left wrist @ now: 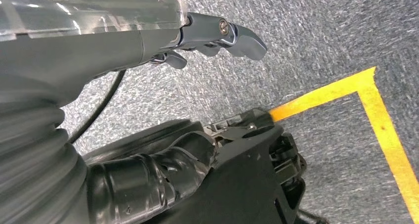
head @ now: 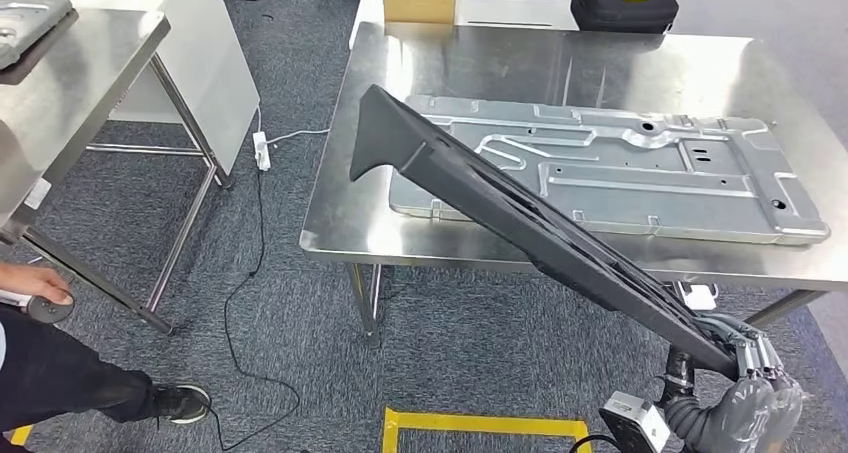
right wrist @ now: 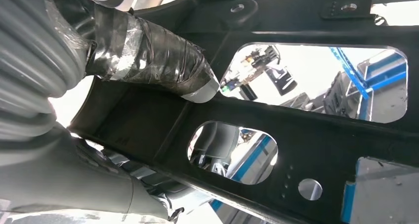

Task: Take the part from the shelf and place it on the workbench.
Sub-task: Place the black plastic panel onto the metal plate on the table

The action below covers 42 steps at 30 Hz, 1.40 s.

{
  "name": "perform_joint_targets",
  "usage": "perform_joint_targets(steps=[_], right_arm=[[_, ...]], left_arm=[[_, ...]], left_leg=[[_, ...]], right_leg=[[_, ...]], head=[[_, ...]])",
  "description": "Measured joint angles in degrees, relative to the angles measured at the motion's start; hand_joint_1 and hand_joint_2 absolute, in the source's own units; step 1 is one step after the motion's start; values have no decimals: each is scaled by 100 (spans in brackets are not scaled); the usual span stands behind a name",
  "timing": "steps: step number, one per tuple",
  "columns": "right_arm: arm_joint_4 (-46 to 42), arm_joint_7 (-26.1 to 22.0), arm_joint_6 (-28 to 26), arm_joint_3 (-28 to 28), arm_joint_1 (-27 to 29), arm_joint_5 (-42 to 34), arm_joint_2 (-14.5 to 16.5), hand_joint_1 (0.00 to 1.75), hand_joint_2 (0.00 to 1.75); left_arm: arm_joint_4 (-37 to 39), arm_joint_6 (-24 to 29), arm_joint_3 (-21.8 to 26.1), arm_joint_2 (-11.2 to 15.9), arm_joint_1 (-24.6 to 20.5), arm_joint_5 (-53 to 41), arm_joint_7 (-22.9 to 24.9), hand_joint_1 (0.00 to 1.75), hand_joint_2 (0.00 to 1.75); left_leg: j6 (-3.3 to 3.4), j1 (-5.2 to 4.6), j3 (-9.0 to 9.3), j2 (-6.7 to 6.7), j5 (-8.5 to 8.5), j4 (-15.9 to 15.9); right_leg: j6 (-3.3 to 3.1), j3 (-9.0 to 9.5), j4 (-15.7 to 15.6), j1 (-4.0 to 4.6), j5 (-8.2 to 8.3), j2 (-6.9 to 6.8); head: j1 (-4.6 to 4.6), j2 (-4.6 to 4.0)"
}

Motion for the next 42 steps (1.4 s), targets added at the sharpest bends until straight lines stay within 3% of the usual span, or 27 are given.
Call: perform_joint_targets(steps=[1,2,6,8,9,11,12,13,14,16,18,20,23,25,27,28,29,31,32,33,35,37,39,42], right_arm=[[5,1,0,0,-2,-3,-6,175,175],[8,1,0,-1,-7,-5,-10,175,175],[16,8,0,-8,-10,-30,-17,175,175],[15,8,0,-13,-16,-50,-21,175,175],[15,4,0,-14,-22,-56,-21,175,175],[20,-5,0,-15,-38,-37,-24,175,175],[26,-7,0,-15,-49,-14,-30,175,175],[33,-2,0,-15,-61,20,-41,175,175],[42,9,0,-15,-77,53,-59,175,175],[56,51,0,-15,-120,109,-107,175,175],[67,101,0,-15,-180,140,-167,175,175],[85,148,0,-15,-243,154,-232,175,175],[108,180,0,-18,-311,159,-323,175,175],[124,186,0,-26,-348,155,-380,175,175],[156,202,0,-34,-368,151,-425,175,175],[179,214,0,-39,-374,150,-445,175,175],[202,228,0,-43,-381,150,-467,175,175],[237,251,0,-49,-410,146,-510,175,175],[255,261,0,-50,-433,143,-530,175,175],[269,268,0,-52,-460,139,-548,175,175],[299,285,0,-58,-503,133,-580,175,175],[325,311,0,-61,-525,127,-607,175,175],[352,338,0,-61,-560,115,-623,175,175],[400,364,0,-62,-639,92,-632,175,175]], left_arm=[[1,-3,0,-2,-2,0,0,0,175],[1,-5,0,-3,-4,1,1,0,175],[1,-13,-1,-4,-37,-2,1,0,175],[1,-15,-2,-3,-51,-7,-1,0,175],[1,-16,-3,-2,-51,-10,-2,0,175],[2,-21,-4,-3,-41,-23,-2,0,175],[2,-24,-4,-3,-33,-33,-1,0,175],[2,-25,-4,-2,-23,-44,1,0,175],[2,-25,-5,-1,-16,-53,2,0,175],[1,-25,-6,2,-6,-69,2,0,175],[1,-26,-9,3,-15,-79,1,0,175],[1,-28,-13,5,-31,-88,1,0,175],[0,-30,-17,10,-26,-96,2,0,175],[0,-33,-22,10,-29,-103,3,0,175],[1,-38,-30,10,-34,-110,7,0,175],[1,-40,-35,10,-32,-111,12,0,175],[1,-40,-39,10,-28,-112,16,0,175],[1,-40,-45,8,-20,-114,21,0,175],[2,-40,-48,7,-21,-116,21,0,175],[2,-39,-50,5,-26,-117,20,0,175],[2,-37,-55,6,-42,-120,20,0,175],[2,-32,-60,9,-63,-120,21,0,175],[1,-28,-67,13,-76,-120,23,0,175],[2,6,-85,14,-69,-123,46,0,175]], left_leg=[[-29,-12,58,-5,-63,8],[-60,-23,93,-9,-115,17],[-167,-38,130,3,-213,-2],[-225,-26,56,10,-348,216],[-248,-13,-93,10,-474,512],[-281,6,-590,10,-728,1328],[-291,15,-821,10,-757,1635],[-296,20,-966,11,-671,1748],[-293,24,-1002,11,-468,1634],[-257,24,-820,10,93,923],[-208,-1,-616,12,352,343],[-160,-35,-562,12,303,214],[-58,-6,-457,7,294,85],[1,2,-369,10,276,24],[36,-8,-306,11,218,24],[42,-13,-264,7,178,28],[39,-16,-211,1,134,32],[15,-17,-80,-9,27,44],[-9,-27,-31,-13,-27,52],[-39,-36,-2,-15,-73,60],[-97,-53,13,-15,-123,52],[-148,-56,49,-10,-163,39],[-210,-50,-33,-7,-295,261],[-270,-10,-657,-4,-670,1299]], right_leg=[[-16,118,-334,15,198,-3],[-41,228,-599,29,296,-6],[-145,346,-820,41,196,9],[-208,414,-875,15,166,9],[-235,457,-895,8,147,1],[-270,524,-905,11,90,-13],[-275,563,-905,13,56,-11],[-273,610,-905,13,18,-6],[-266,666,-905,12,-22,4],[-236,786,-905,13,-109,18],[-175,839,-901,26,-185,29],[-105,845,-922,31,-221,31],[-11,848,-821,18,-316,15],[30,577,-285,7,-551,7],[62,93,454,4,-765,7],[70,-95,663,3,-735,6],[69,-163,624,3,-567,6],[42,-1,-26,6,-15,5],[19,129,-370,24,180,4],[-15,239,-622,40,272,2],[-81,324,-763,76,227,6],[-141,362,-822,48,198,15],[-195,424,-884,10,180,12],[-250,492,-906,11,128,-4]], head=[[2,0],[1,0],[-9,0],[-15,0],[-19,0],[-25,0],[-25,0],[-25,0],[-25,0],[-22,0],[-22,0],[-26,0],[-22,0],[-16,0],[-16,0],[-15,0],[-15,0],[-13,0],[-12,0],[-13,0],[-13,0],[-14,0],[-21,0],[-28,0]])
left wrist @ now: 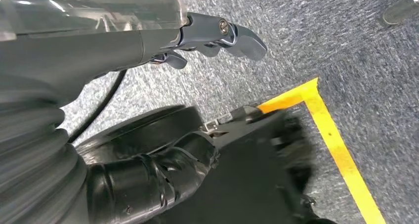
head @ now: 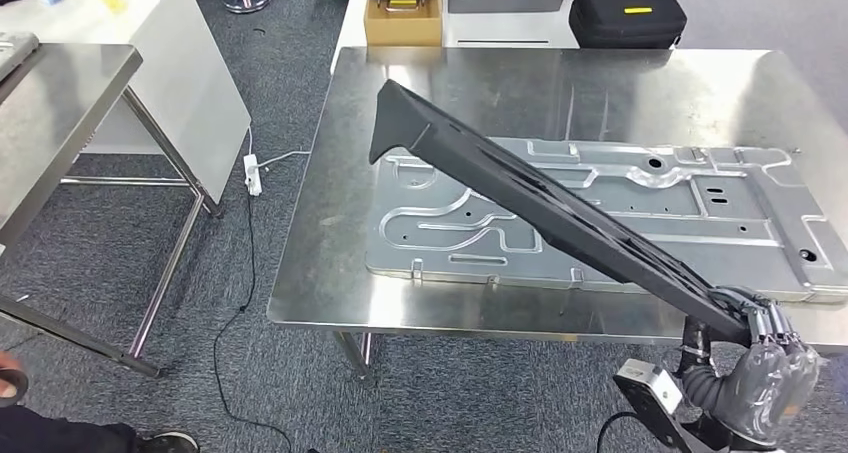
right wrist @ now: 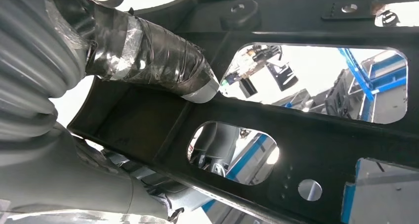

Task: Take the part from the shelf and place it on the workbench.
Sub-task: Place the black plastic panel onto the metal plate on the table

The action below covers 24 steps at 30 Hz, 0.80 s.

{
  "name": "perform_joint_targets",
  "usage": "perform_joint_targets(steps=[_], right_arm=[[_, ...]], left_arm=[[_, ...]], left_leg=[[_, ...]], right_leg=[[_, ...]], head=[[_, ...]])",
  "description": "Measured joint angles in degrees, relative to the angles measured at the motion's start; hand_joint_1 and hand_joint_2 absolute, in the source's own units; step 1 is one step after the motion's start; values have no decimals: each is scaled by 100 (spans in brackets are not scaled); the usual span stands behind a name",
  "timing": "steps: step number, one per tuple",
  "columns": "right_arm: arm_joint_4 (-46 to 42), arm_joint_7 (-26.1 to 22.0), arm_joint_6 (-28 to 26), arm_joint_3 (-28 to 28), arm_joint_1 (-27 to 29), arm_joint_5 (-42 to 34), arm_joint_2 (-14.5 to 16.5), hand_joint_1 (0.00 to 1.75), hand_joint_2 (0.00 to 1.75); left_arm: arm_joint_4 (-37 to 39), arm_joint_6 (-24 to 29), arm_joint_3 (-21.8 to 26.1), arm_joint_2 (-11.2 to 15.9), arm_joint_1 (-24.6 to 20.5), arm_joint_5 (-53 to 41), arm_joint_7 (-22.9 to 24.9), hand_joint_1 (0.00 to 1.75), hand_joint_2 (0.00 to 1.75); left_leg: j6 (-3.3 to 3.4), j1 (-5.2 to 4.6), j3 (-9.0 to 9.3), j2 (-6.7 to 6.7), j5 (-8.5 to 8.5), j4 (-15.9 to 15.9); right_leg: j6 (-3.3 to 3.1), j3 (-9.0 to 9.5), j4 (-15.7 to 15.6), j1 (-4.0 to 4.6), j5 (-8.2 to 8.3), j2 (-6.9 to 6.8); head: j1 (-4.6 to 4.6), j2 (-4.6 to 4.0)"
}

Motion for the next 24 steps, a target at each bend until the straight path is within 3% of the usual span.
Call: perform_joint_targets(steps=[1,2,3,5,6,7,10,12,15,16,17,18,20,22,24], right_arm=[[19,5,0,0,-10,-4,-1,175,175],[35,9,0,0,-12,-6,-2,175,175],[49,11,0,-1,-11,-7,-2,175,175],[70,19,0,-1,-14,-7,-2,175,175],[78,26,0,-1,-23,-10,-3,175,175],[86,38,0,-1,-34,-13,-4,175,175],[119,63,0,-2,-60,-18,-13,175,175],[136,68,0,-2,-71,-18,-31,175,175],[164,71,2,-2,-81,-21,-52,173,175],[180,73,3,-2,-81,-21,-54,173,175],[198,77,5,-2,-80,-18,-54,173,175],[213,81,7,-2,-80,-13,-55,173,175],[228,95,8,-2,-88,18,-58,174,175],[241,119,9,-2,-105,105,-63,173,175],[260,174,8,-2,-126,307,-68,173,175]], left_arm=[[-1,33,-5,0,7,-3,19,0,175],[-1,68,-9,0,14,-8,38,0,175],[-1,102,-12,0,19,-12,56,0,175],[-1,171,-18,1,20,-26,105,0,175],[-1,191,-21,1,15,-35,129,0,175],[0,203,-25,1,8,-44,148,0,175],[0,163,-33,3,-4,-51,142,0,175],[1,129,-35,5,0,-52,114,0,175],[1,64,-45,4,-7,-58,85,0,175],[1,43,-48,4,-7,-58,79,0,175],[1,32,-50,4,-5,-58,73,0,175],[1,32,-50,4,-3,-57,67,0,175],[1,52,-50,2,0,-53,57,0,175],[1,73,-50,-2,-7,-53,62,0,87],[1,91,-53,-3,-15,-63,109,0,0]], left_leg=[[-9,10,-196,1,-24,261],[-11,14,-294,1,79,312],[-5,17,-281,2,290,141],[36,12,-43,1,789,-573],[63,-1,74,0,924,-881],[88,-16,143,-2,977,-1062],[164,-29,180,-5,959,-1173],[235,-6,228,-1,982,-1255],[302,-6,261,8,972,-1284],[309,-10,266,8,961,-1278],[312,-12,274,5,949,-1272],[308,-13,288,1,932,-1261],[284,-10,324,-10,884,-1230],[235,-29,324,-16,841,-1186],[184,-46,308,-16,829,-1178]], right_leg=[[-4,27,1,3,-24,0],[-4,63,2,4,-52,3],[2,108,2,4,-83,8],[30,203,1,7,-150,17],[56,227,5,14,-178,22],[86,236,4,16,-193,24],[180,238,-16,11,-207,23],[224,172,160,6,-332,17],[259,-344,1146,-4,-777,13],[269,-516,1427,-7,-838,13],[275,-612,1545,-8,-801,12],[273,-590,1423,-10,-646,12],[248,-300,732,-8,-225,9],[208,-71,170,20,-8,13],[169,-56,69,49,-6,28]], head=[[0,0],[1,0],[0,0],[3,0],[3,0],[4,0],[3,0],[6,0],[9,0],[9,0],[9,0],[9,0],[9,0],[9,0],[6,0]])
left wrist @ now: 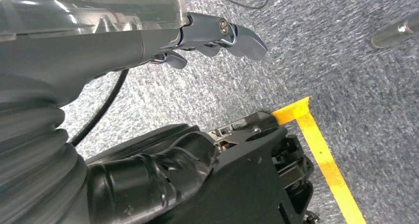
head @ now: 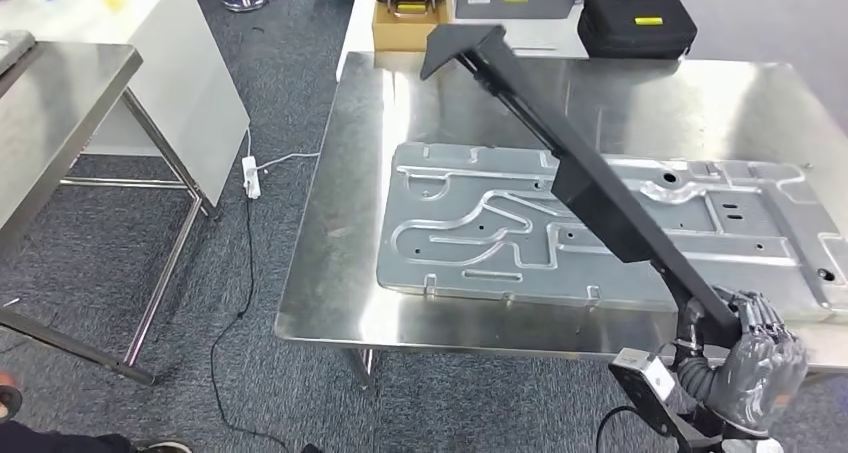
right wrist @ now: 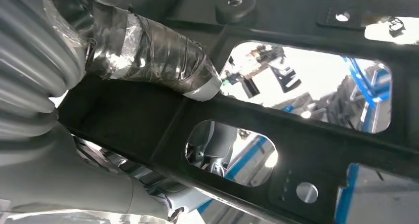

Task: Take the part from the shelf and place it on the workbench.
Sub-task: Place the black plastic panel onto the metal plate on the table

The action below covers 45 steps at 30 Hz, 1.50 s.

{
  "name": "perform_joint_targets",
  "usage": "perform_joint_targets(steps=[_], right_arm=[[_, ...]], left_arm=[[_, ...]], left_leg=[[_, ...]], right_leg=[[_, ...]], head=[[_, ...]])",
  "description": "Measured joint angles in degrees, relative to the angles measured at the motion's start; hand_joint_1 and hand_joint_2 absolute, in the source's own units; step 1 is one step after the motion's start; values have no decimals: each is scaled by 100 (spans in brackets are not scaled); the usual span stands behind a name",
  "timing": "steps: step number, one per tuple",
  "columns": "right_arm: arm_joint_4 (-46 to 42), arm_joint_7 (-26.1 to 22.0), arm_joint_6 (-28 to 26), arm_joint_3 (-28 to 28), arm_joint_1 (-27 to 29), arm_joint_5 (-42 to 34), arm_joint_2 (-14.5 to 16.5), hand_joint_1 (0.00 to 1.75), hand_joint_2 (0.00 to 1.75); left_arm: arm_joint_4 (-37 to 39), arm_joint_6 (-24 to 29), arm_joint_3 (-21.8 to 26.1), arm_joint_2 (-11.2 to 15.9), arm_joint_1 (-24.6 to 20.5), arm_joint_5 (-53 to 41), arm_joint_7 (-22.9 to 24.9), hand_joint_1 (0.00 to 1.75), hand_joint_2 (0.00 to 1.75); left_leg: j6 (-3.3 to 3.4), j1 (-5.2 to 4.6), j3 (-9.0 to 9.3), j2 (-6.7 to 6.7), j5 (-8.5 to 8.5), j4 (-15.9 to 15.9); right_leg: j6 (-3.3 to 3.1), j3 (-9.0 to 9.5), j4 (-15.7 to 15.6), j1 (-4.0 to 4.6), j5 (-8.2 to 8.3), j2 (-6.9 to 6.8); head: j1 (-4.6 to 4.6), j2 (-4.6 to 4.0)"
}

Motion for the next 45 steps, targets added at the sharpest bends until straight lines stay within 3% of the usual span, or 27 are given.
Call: perform_joint_targets(steps=[3,6,7,8,9,10,11,13,14,18,20,22,23,24,25,26,28,29,31,33,35,37,38,39,40,43,45], right_arm=[[29,124,-2,-8,-71,530,-2,173,175],[63,177,-3,-31,-158,803,-2,174,175],[80,187,-3,-38,-176,823,-2,175,175],[97,202,-3,-49,-193,856,-2,175,175],[112,230,-3,-61,-213,914,-2,175,175],[130,275,-3,-77,-243,1013,-2,175,175],[149,340,-3,-93,-286,1152,-3,175,175],[204,489,-3,-123,-412,1453,-27,175,175],[244,572,-3,-140,-494,1620,-55,175,175],[397,890,-3,-303,-854,2652,-181,175,175],[484,1046,-3,-427,-1025,3122,-252,175,175],[627,1291,-3,-513,-1192,3499,-342,175,175],[736,1455,-2,-533,-1276,3669,-408,175,175],[874,1633,1,-543,-1365,3819,-497,175,175],[1030,1807,4,-545,-1467,3924,-612,175,175],[1200,1969,9,-544,-1580,3989,-741,175,175],[1504,2177,13,-544,-1813,4015,-982,175,175],[1624,2241,14,-544,-1908,4018,-1073,174,175],[1821,2360,29,-537,-2027,4033,-1213,174,175],[2031,2551,105,-521,-2105,4054,-1353,175,175],[2282,2768,195,-510,-2210,4068,-1513,174,175],[2541,3005,255,-503,-2301,4075,-1667,173,175],[2674,3146,285,-489,-2325,4076,-1748,173,175],[2814,3295,309,-470,-2338,4078,-1832,172,175],[2958,3429,322,-446,-2343,4079,-1917,172,175],[3341,3671,299,-378,-2337,4082,-2102,168,175],[3569,3781,256,-328,-2314,4083,-2165,146,175]], left_arm=[[0,16,-12,-1,-9,-40,85,0,0],[0,17,-24,-2,-20,-60,117,0,0],[0,17,-26,-2,-18,-62,122,0,0],[0,17,-28,-2,-14,-65,127,0,0],[0,19,-30,-1,-12,-75,133,0,0],[0,22,-34,-1,-13,-89,144,0,0],[0,30,-43,0,-18,-105,159,0,0],[0,47,-74,0,-45,-139,191,0,0],[0,53,-95,-1,-62,-157,211,0,0],[0,55,-176,-10,-103,-254,299,0,0],[0,45,-220,-20,-133,-290,339,0,0],[0,19,-268,-30,-157,-325,365,0,0],[0,3,-288,-34,-163,-338,377,0,0],[0,-13,-306,-39,-168,-351,391,0,0],[0,-23,-325,-45,-176,-361,408,0,0],[0,-32,-345,-52,-186,-370,423,0,0],[0,-37,-391,-68,-210,-392,442,0,0],[0,-38,-408,-73,-220,-401,445,0,0],[0,-39,-432,-74,-232,-410,452,0,0],[0,-42,-448,-78,-243,-418,469,0,0],[0,-43,-471,-85,-262,-424,488,0,0],[0,-44,-496,-89,-274,-425,510,0,0],[0,-44,-511,-89,-275,-426,524,0,0],[0,-44,-526,-89,-274,-426,536,0,0],[-1,-44,-543,-89,-274,-425,545,0,0],[-1,-42,-579,-87,-281,-418,553,0,0],[0,-37,-590,-88,-296,-410,561,0,0]], left_leg=[[-72,1,-41,5,-122,130],[-138,31,-485,12,-618,1090],[-154,44,-655,12,-732,1429],[-166,55,-753,12,-741,1607],[-170,64,-746,13,-637,1566],[-165,71,-635,13,-444,1309],[-152,74,-454,14,-216,912],[-110,60,-143,12,41,225],[-91,47,-80,11,68,64],[22,43,-43,9,106,-67],[86,57,-18,12,138,-117],[111,41,-24,13,135,-113],[117,32,-23,13,130,-106],[122,25,-21,12,124,-98],[125,19,-18,9,115,-84],[124,15,-15,5,102,-65],[101,-6,-31,-3,75,-25],[82,-15,-44,-4,69,-13],[42,-19,-61,-3,68,-11],[-6,-21,-84,-1,6,39],[-60,-10,-279,5,-255,458],[-100,22,-644,10,-586,1211],[-114,35,-797,11,-655,1501],[-123,44,-867,11,-615,1606],[-124,51,-831,11,-468,1486],[-65,47,-347,8,111,394],[-21,21,-193,4,172,45]], right_leg=[[-91,26,-47,-41,22,10],[-157,48,-71,-50,19,-18],[-163,51,-70,-47,14,-25],[-165,57,-69,-45,10,-29],[-163,66,-68,-47,5,-28],[-157,81,-67,-50,-1,-24],[-146,98,-67,-53,-10,-18],[-102,105,-57,-42,-22,-5],[-70,94,-55,-40,-21,-1],[71,66,-24,-54,-48,0],[113,-126,408,-64,-307,-6],[141,-497,1165,-61,-631,-8],[148,-635,1423,-60,-683,-9],[148,-679,1479,-60,-622,-10],[138,-607,1295,-59,-453,-11],[119,-444,928,-57,-224,-12],[65,-120,222,-30,49,-10],[42,-39,32,-12,87,-8],[5,-18,-51,14,69,-3],[-43,3,-88,-20,83,-14],[-89,23,-129,-60,98,-36],[-113,23,-128,-57,91,-55],[-117,27,-124,-57,85,-63],[-117,35,-121,-57,76,-70],[-112,48,-117,-59,66,-73],[-70,97,-109,-53,26,-65],[-16,83,-106,-43,23,-53]], head=[[-4,0],[-9,0],[-8,0],[-9,0],[-9,0],[-9,0],[-9,0],[-9,0],[-6,0],[-3,0],[1,0],[1,0],[1,0],[0,0],[0,0],[1,0],[0,0],[-1,0],[-4,0],[-6,0],[-23,0],[-38,0],[-38,0],[-38,0],[-38,0],[-37,0],[-35,0]])
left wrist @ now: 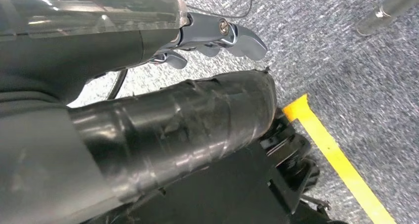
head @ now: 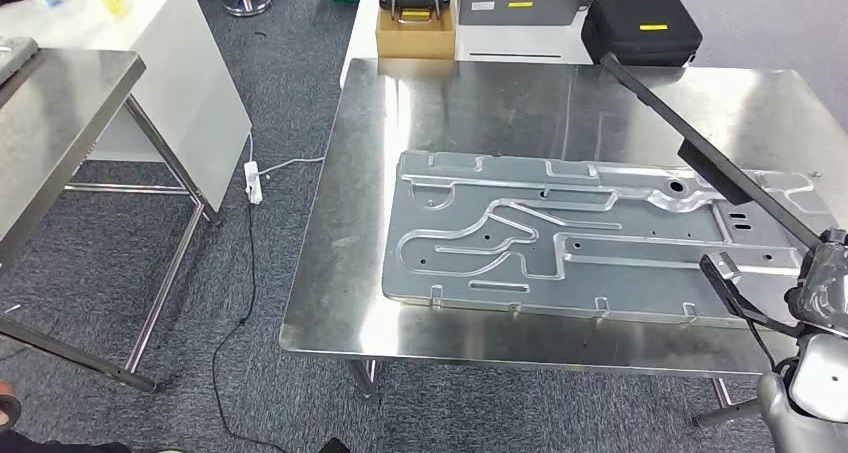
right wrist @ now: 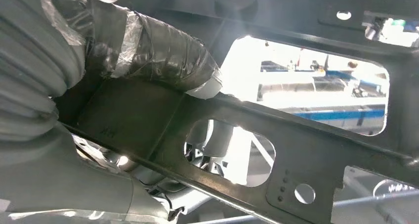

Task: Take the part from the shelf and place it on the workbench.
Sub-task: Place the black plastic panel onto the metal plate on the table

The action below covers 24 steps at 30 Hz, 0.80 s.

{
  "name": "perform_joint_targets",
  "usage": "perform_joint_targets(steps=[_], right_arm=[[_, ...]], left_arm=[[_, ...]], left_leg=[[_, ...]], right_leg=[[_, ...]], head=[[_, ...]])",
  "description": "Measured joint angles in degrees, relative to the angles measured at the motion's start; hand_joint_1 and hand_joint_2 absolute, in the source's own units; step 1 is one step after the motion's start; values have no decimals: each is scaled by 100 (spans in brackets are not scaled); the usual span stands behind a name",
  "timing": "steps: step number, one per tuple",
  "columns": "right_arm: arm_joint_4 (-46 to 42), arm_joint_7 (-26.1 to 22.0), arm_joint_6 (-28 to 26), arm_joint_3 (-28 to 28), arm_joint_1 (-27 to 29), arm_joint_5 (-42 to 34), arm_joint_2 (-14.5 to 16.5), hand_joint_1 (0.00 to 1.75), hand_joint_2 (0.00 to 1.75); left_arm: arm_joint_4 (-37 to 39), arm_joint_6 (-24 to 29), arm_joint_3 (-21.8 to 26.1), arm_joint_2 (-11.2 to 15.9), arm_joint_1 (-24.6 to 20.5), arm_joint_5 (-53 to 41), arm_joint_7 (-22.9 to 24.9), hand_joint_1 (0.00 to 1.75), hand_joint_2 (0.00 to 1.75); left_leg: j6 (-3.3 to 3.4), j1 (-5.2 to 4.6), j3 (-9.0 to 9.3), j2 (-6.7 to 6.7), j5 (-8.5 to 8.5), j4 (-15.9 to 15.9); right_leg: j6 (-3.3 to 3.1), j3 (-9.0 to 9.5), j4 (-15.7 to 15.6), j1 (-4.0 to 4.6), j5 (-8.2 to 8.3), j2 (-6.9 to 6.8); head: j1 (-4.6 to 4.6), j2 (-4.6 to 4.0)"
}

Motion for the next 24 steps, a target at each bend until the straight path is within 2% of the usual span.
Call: perform_joint_targets(steps=[1,3,5,7,8,9,10,11,13,14,16,19,21,23,24], right_arm=[[113,68,-20,34,23,1,-25,134,175],[302,221,-37,122,94,1,-77,57,175],[468,409,-42,241,142,1,-132,0,175],[634,599,-38,397,167,1,-186,0,175],[715,673,-34,492,187,1,-209,0,131],[790,735,-33,595,209,1,-230,0,87],[856,779,-35,689,227,1,-246,0,44],[912,810,-40,770,236,1,-261,0,0],[1010,839,-64,879,228,1,-275,0,0],[1059,840,-85,920,220,1,-279,0,0],[1136,793,-170,974,213,2,-273,0,0],[1163,615,-279,970,204,3,-255,0,0],[1151,427,-296,911,204,-5,-226,0,0],[1069,53,-302,779,245,-83,-131,0,0],[992,-238,-302,693,284,-239,-47,0,0]], left_arm=[[0,3,-4,-1,-4,3,3,0,0],[-1,7,-12,-1,-3,13,7,0,0],[-2,9,-21,-7,-8,30,7,0,0],[-2,8,-33,-14,-15,50,8,0,0],[-1,7,-37,-16,-14,57,8,0,0],[-1,5,-40,-16,-10,62,8,0,0],[0,4,-42,-16,-7,68,8,0,0],[0,4,-45,-17,-6,77,8,0,0],[-1,9,-52,-17,-10,95,8,0,0],[-1,14,-57,-17,-13,102,8,0,0],[-2,25,-67,-16,-14,111,8,0,0],[-2,31,-72,-12,-10,131,6,0,0],[-2,34,-73,-11,-9,157,4,0,0],[-1,40,-74,-11,1,192,-1,0,0],[-1,46,-73,-11,12,211,-7,0,0]], left_leg=[[15,-13,13,0,-9,-34],[73,3,48,1,18,-118],[138,26,94,4,55,-198],[165,19,105,7,53,-207],[169,16,107,8,47,-203],[169,15,110,8,39,-197],[164,17,113,8,29,-184],[149,23,119,6,12,-164],[98,17,114,2,-40,-95],[68,7,104,-3,-62,-67],[16,-14,94,-7,-82,-46],[-64,5,84,3,-181,51],[-109,24,-126,8,-506,573],[-128,31,-483,8,-884,1368],[-130,33,-590,8,-946,1607]], right_leg=[[37,-7,-6,3,8,3],[103,-9,1,-24,-17,2],[144,-139,307,-42,-215,4],[177,-488,1018,-50,-544,9],[195,-666,1346,-54,-644,10],[209,-770,1514,-61,-644,10],[217,-766,1457,-70,-533,9],[223,-644,1171,-81,-331,7],[221,-294,422,-88,-7,5],[198,-181,187,-78,61,12],[132,-140,100,-46,48,30],[7,-125,76,-59,63,47],[-71,-109,57,-52,74,46],[-112,-115,57,-26,76,46],[-118,-117,58,-16,77,47]], head=[[0,0],[2,0],[4,0],[5,0],[4,0],[4,0],[5,0],[4,0],[6,0],[4,0],[-1,0],[-3,0],[-3,0],[-4,0],[-3,0]])
